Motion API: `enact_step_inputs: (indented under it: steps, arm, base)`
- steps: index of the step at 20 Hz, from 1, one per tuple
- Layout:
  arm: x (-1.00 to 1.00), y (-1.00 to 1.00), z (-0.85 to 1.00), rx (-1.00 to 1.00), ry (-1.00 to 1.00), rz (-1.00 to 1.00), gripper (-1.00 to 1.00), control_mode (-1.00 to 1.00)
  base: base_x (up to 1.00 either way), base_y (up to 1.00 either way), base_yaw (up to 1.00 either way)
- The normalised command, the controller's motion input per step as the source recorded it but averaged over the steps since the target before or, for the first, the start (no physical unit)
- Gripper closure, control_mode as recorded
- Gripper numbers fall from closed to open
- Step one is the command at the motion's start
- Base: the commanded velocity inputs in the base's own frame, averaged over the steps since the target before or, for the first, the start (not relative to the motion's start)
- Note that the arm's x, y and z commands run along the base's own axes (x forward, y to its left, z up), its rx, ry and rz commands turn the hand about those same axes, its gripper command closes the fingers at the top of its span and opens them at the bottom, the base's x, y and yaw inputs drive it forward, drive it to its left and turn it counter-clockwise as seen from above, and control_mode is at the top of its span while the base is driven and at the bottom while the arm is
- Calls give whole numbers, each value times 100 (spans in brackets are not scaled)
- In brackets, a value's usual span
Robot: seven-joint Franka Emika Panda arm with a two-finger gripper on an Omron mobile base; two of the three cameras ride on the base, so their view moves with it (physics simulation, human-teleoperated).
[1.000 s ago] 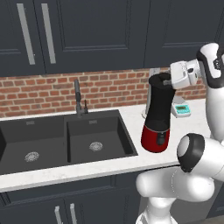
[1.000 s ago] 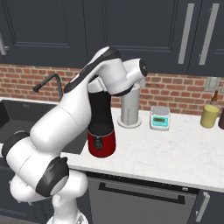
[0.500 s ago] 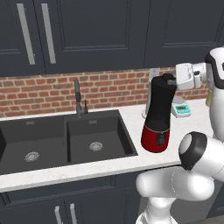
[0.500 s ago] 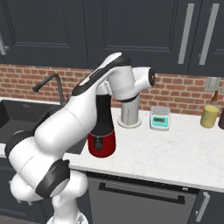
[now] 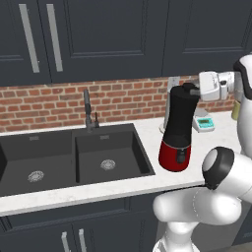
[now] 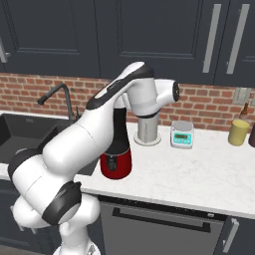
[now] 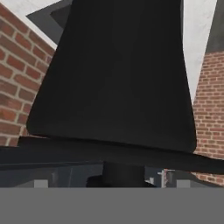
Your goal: Close the lid blender by securely placing the lid on top.
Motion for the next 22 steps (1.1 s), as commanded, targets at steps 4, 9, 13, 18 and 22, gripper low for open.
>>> enact_step_inputs:
  steps: [4, 9, 13, 18, 22]
  arm:
    - [0, 0, 26, 1, -5, 0, -100, -100]
    - [-17, 0, 31, 1, -9, 0, -100, -100]
    - [-45, 5, 20, 0, -9, 0, -100, -100]
    - [-63, 48, 3, 0, -5, 0, -100, -100]
    - [-55, 88, 0, 0, 0, 0, -100, -100]
  base:
    - [0, 0, 0]
    - [0, 0, 0]
    - [0, 0, 0]
    - [0, 0, 0]
    - [0, 0, 0]
